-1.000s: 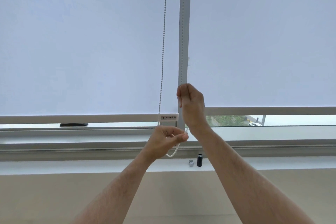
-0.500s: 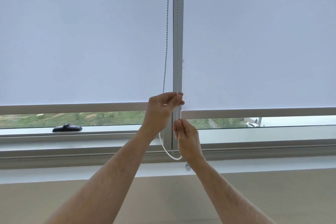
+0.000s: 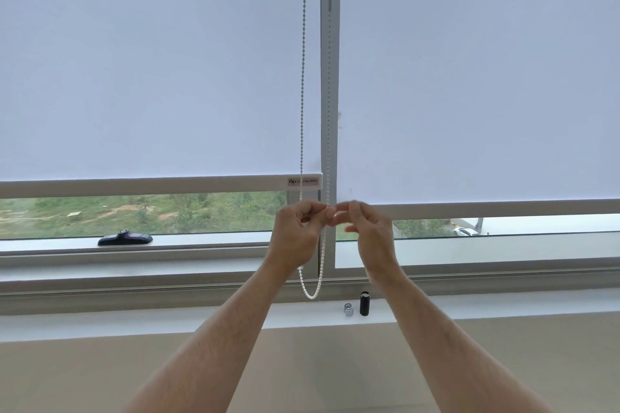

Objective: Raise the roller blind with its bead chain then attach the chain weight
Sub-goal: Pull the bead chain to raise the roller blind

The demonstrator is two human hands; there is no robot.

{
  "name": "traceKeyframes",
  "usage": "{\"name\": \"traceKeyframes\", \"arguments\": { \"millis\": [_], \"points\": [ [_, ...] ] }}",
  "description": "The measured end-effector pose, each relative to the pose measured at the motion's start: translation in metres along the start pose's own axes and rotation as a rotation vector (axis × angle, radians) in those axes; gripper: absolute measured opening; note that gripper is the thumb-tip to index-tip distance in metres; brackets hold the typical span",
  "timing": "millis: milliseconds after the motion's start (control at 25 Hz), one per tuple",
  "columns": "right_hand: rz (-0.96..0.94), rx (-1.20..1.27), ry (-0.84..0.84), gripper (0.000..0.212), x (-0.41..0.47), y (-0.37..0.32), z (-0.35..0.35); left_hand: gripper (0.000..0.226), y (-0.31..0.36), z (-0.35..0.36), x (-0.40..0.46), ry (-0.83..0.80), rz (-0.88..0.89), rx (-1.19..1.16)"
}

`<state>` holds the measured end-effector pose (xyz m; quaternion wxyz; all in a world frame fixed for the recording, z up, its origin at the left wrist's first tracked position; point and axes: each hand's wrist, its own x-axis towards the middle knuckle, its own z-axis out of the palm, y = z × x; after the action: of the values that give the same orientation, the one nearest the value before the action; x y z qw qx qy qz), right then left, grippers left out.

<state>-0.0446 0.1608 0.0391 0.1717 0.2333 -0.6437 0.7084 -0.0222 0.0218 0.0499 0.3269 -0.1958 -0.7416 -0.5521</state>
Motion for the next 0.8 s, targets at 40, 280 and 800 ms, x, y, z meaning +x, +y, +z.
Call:
{"name": "traceKeyframes", "arguments": {
  "millis": [40,280,800],
  "points": [
    [-0.018,-0.007,0.005,0.032,0.007,-0.008,0.003,0.017,-0.004,0.001,-0.004,-0.005,-0.01,0.006],
    [-0.179,-0.005,-0.049,0.023,0.04,-0.052,0.024,0.019,-0.021,0.009,-0.028,-0.076,-0.088,0.002],
    [-0.214,-0.095,-0.012,0.032,0.013,-0.017,0.028,0.041,-0.022,-0.026,-0.03,-0.247,-0.153,-0.019]
  ]
}}
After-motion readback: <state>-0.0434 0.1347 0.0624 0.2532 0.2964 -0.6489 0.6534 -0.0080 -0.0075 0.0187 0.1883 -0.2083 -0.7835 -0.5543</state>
